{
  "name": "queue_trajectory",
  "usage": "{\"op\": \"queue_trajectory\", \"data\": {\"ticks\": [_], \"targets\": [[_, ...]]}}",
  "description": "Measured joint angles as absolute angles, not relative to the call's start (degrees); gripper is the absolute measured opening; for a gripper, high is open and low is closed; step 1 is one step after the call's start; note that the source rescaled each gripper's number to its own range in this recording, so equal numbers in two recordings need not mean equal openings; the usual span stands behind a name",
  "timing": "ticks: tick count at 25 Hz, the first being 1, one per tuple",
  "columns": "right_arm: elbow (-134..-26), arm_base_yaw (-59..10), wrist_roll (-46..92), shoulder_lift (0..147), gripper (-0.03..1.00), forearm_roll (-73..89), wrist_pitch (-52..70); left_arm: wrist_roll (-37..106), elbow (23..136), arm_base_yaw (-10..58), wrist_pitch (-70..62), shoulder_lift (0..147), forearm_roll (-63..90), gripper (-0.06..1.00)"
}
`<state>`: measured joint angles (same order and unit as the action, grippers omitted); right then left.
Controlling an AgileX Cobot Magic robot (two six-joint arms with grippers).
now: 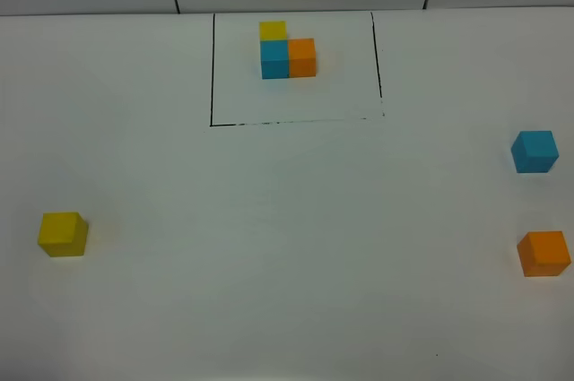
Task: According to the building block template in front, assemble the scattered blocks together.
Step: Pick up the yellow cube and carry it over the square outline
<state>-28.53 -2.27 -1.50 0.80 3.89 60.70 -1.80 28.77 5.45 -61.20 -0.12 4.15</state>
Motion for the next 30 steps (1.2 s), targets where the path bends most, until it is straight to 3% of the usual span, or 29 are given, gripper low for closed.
{"op": "queue_trajectory", "data": {"ticks": [30], "targets": [[-28.5,-2.3,-1.5,0.8,0.74,3.9,60.7,-1.8,28.8,5.5,-61.2,-0.1,4.2,0.57]]}}
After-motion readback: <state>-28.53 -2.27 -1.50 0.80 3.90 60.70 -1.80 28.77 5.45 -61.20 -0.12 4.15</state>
